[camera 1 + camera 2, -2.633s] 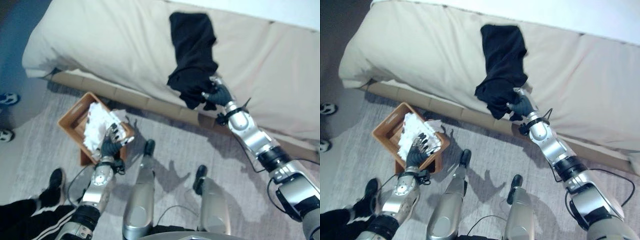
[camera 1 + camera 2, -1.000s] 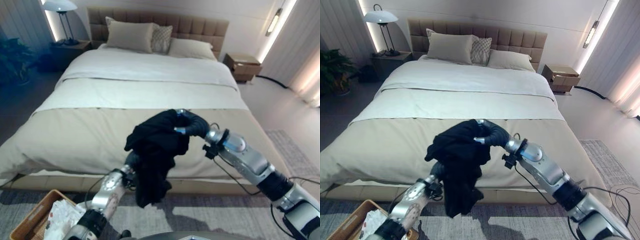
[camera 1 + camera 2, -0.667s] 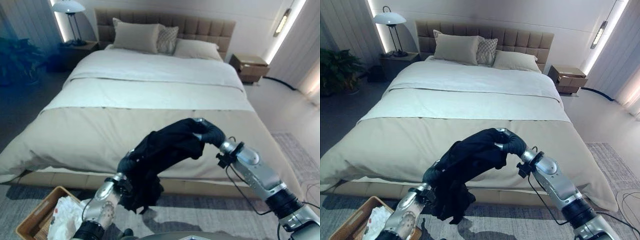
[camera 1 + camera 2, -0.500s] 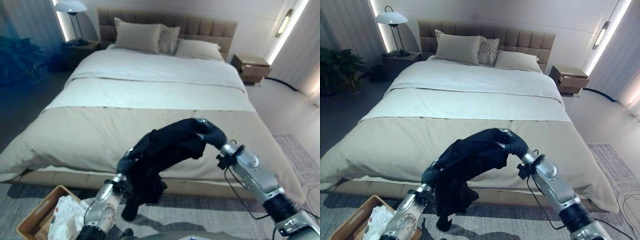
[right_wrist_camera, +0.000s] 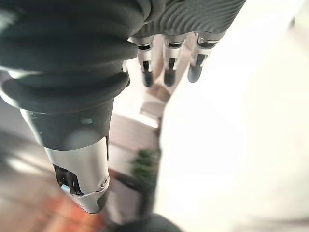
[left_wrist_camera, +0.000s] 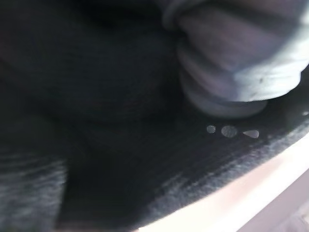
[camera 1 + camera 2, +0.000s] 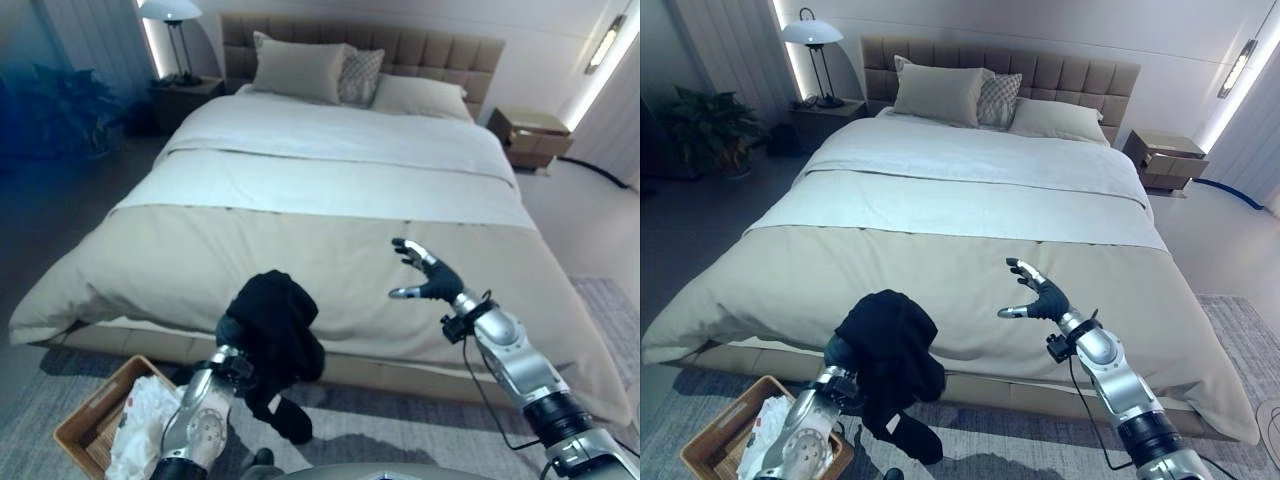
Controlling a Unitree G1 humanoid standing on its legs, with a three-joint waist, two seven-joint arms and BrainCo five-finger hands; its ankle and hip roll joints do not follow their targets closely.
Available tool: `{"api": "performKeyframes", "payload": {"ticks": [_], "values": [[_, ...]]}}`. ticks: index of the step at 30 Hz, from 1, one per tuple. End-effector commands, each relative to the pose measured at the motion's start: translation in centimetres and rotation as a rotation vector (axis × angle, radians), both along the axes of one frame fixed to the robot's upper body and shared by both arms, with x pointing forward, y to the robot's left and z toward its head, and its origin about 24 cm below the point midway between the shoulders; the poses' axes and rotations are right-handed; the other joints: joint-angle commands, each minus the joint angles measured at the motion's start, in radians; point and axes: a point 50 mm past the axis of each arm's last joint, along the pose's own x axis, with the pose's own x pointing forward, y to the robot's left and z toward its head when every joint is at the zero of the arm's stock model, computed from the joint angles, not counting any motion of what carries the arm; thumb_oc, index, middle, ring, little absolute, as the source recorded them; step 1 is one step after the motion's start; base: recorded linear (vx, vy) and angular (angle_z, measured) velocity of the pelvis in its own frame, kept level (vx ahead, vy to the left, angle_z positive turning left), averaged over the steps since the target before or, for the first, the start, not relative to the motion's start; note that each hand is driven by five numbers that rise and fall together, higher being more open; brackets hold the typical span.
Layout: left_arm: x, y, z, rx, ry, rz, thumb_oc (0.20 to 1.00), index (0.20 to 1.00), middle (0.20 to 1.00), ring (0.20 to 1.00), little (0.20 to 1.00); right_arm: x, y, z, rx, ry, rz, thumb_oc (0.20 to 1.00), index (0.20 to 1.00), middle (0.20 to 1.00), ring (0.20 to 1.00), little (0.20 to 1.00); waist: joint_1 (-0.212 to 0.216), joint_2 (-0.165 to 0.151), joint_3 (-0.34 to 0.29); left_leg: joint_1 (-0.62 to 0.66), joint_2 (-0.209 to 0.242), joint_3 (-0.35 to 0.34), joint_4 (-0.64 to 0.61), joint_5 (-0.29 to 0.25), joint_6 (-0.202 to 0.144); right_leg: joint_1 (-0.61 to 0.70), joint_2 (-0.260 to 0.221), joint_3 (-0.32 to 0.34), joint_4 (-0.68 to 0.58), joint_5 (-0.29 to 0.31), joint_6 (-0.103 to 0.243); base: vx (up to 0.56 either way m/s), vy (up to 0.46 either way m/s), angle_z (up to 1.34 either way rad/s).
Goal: Pick up clothes into the bucket
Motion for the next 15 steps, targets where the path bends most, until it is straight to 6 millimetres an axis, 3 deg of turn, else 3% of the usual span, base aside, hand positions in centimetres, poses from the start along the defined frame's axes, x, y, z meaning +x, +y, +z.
{"api": "performKeyframes", "payload": {"ticks": [1,10,15], "values": [[2.0,0.4,4.6,0.008,-0.221,0.005,0.2,0.2,0.2,0.2,0.2,1.8,1.6,1.8,-0.057,-0.111,0.011,1.0,1.0,1.0,1.0,1.0,0.023,-0.057,0.005,0.003,-0.008,0.033,0.129,-0.127,0.028,-0.064,-0.038,-0.009,0.057,0.037,-0.007,0.0,0.0,0.0],[1.7,1.9,5.6,0.192,-0.249,0.042,0.2,0.2,0.2,0.2,0.2,1.5,1.8,0.9,-0.06,-0.097,-0.022,1.0,1.0,1.0,1.0,1.0,0.029,-0.047,0.01,-0.003,-0.011,0.022,0.138,-0.126,0.027,-0.057,-0.04,-0.018,0.069,0.024,-0.011,-0.01,0.0,0.03],[1.0,3.5,6.0,0.353,-0.254,0.103,0.2,0.2,0.2,0.2,0.2,1.1,1.5,0.6,-0.041,-0.099,-0.053,1.0,1.0,1.0,1.0,1.0,0.048,-0.039,0.033,-0.025,-0.011,-0.031,0.171,-0.123,0.016,-0.052,-0.037,-0.059,0.136,-0.021,-0.027,-0.03,-0.034,0.18]]}}
